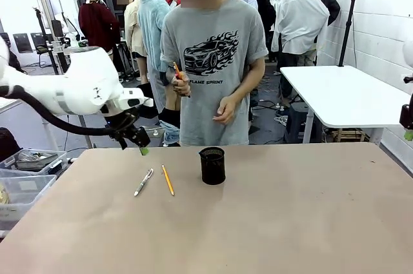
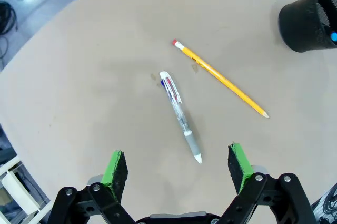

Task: Place the pens into the pen holder.
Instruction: Pick up a writing instrument from the table and place it into the Pen holder.

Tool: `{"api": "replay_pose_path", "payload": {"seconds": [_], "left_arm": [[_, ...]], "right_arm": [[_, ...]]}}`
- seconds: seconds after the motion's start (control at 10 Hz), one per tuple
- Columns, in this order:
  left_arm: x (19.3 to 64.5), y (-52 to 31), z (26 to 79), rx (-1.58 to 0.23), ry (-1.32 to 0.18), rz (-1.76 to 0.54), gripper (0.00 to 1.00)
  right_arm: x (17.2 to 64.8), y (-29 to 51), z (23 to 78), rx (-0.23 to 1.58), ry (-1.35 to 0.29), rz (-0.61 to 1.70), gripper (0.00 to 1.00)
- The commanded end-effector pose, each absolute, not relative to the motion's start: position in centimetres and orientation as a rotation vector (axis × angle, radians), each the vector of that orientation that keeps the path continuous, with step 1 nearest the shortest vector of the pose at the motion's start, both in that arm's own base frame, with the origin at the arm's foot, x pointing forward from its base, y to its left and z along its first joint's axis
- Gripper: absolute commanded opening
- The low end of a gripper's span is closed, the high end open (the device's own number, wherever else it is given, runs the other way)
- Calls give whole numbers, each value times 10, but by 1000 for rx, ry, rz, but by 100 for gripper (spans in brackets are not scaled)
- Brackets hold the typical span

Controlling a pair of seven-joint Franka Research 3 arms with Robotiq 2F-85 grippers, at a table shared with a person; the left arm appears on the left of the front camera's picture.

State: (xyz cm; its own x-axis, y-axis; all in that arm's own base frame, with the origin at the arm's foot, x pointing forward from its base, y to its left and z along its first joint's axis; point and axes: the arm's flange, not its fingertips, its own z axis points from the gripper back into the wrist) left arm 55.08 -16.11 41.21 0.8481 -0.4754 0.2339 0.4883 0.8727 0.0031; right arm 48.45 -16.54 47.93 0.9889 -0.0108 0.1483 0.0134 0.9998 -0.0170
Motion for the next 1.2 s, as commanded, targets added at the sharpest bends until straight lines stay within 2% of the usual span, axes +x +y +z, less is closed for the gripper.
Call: {"api": "replay_pose_path", "payload": {"seconds": [0.0,0.3,0.4,0.5,0.7,1.1], "left_arm": [[563,-159,399,-31,-142,-510,100],[544,-159,363,-67,-61,-495,100],[542,-163,352,-71,-81,-522,100],[551,-158,365,-54,-81,-507,100],[544,-162,356,-57,-61,-516,100],[578,-174,332,-25,-50,-493,100]], "right_arm": [[483,-165,476,-20,-165,2,66],[483,-165,476,-20,-165,2,66],[483,-165,476,-20,-165,2,66],[483,-165,476,-20,-165,2,66],[483,-165,476,-20,-165,2,66],[483,-165,476,-20,-165,2,66]]}}
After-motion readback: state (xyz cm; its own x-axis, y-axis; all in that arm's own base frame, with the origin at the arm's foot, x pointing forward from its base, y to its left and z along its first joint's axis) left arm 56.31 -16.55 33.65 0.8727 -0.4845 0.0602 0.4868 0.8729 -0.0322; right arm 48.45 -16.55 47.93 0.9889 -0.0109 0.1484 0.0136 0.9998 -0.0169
